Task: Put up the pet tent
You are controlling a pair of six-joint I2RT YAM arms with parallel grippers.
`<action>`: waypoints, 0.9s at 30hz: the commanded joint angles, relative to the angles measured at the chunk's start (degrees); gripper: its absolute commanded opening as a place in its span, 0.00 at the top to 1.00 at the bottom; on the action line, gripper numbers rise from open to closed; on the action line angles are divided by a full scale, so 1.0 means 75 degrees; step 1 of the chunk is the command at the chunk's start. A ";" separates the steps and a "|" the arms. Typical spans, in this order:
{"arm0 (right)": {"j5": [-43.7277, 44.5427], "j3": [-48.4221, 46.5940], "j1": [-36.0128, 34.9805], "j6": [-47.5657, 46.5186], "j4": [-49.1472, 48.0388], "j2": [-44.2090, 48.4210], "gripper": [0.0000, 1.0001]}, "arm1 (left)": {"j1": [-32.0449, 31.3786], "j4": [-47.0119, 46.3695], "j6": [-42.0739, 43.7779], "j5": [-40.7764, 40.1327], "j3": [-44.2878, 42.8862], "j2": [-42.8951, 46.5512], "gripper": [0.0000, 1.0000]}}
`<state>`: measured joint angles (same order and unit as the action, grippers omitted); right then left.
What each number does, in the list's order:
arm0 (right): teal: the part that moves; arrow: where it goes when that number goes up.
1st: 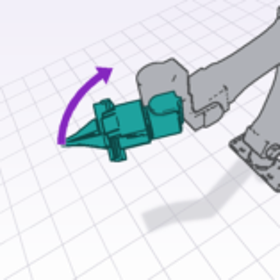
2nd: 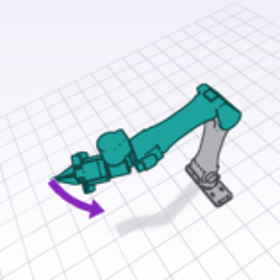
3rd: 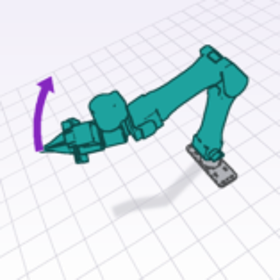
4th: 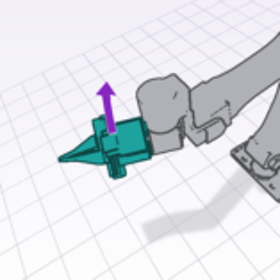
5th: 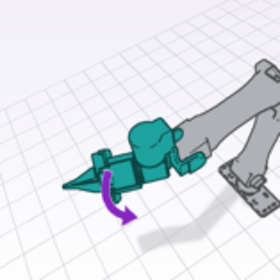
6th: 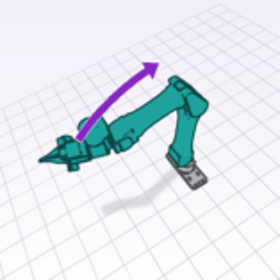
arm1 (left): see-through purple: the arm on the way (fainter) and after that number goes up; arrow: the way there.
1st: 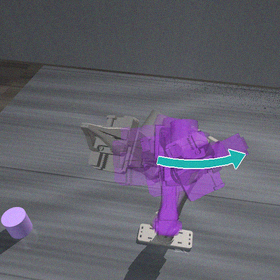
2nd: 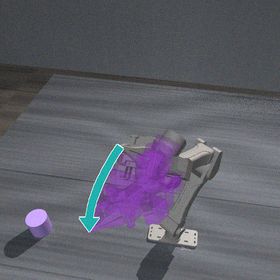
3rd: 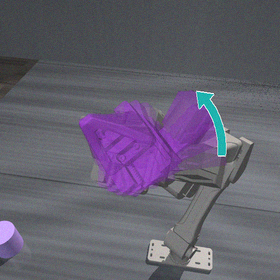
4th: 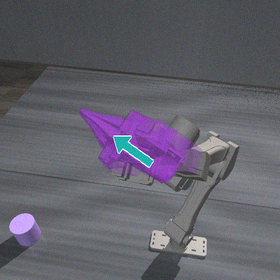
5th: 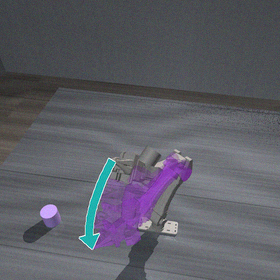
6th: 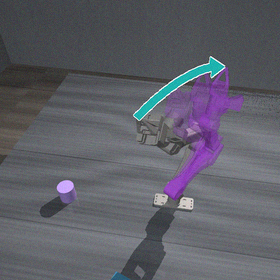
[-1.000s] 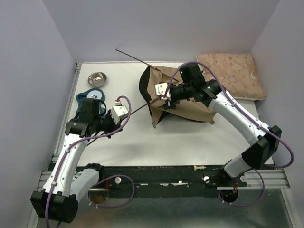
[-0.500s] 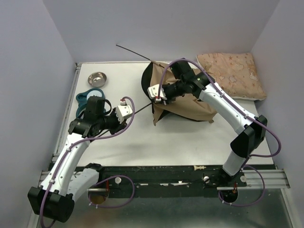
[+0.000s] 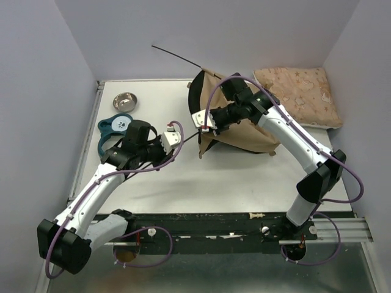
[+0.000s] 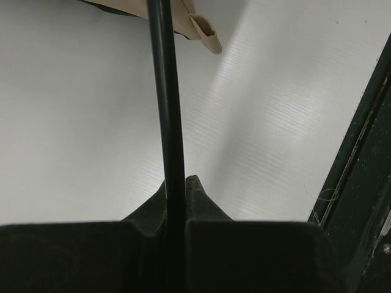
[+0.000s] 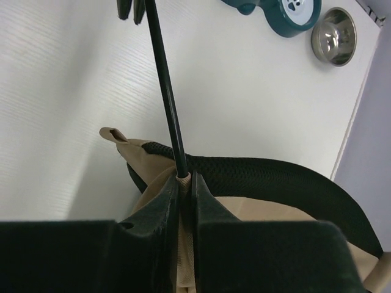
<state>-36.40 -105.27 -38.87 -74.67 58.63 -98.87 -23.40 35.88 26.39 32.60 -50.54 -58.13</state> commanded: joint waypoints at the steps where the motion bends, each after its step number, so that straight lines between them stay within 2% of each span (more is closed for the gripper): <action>1: -0.1427 -0.0003 -0.0805 0.0160 0.0092 0.0022 0.84 | -0.0490 -0.2965 -0.0342 0.0552 -0.0316 -0.0148 1.00; 10: -0.1627 0.0431 -0.1133 0.0464 -0.0294 0.0292 0.85 | -0.0618 -0.5027 -0.1713 0.0680 -0.0069 -0.0265 1.00; 12: -0.1557 0.0571 -0.1145 0.0569 -0.0434 0.0374 0.97 | -0.0654 -0.5275 -0.1948 0.0762 -0.0093 -0.0335 1.00; 14: -0.1312 0.0700 -0.1134 0.0570 -0.0423 0.0467 0.99 | -0.0642 -0.5067 -0.2019 0.0810 -0.0209 -0.0324 1.00; 15: -0.1136 0.0782 -0.1087 0.0535 -0.0423 0.0514 0.99 | -0.0654 -0.4787 -0.1938 0.0798 -0.0338 -0.0301 0.98; 17: -0.1052 0.1004 -0.0854 0.0500 -0.0504 0.0736 0.99 | -0.0642 -0.3046 -0.1377 0.0891 -0.0782 -0.0196 0.72; 19: -0.1006 0.1192 -0.0631 0.0523 -0.0622 0.0936 0.99 | -0.0456 -0.1557 -0.0745 0.1241 -0.1053 0.0026 0.56; 21: -0.0877 0.1298 -0.0466 0.0418 -0.0622 0.1077 0.99 | -0.0128 -0.0349 -0.0217 0.1453 -0.1066 0.0413 0.48; 23: -0.0819 0.1368 -0.0302 0.0301 -0.0599 0.1159 0.99 | 0.0386 0.0708 0.0462 0.1524 -0.1030 0.0776 0.47; 27: -0.0666 0.1392 -0.0079 -0.0015 -0.0412 0.1230 0.99 | 0.1395 0.2863 0.2114 0.1583 -0.1194 0.1059 0.53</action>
<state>-41.65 -95.79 -42.00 -73.21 53.01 -92.20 -19.46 36.36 27.14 42.37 -58.02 -51.79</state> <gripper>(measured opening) 0.030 0.501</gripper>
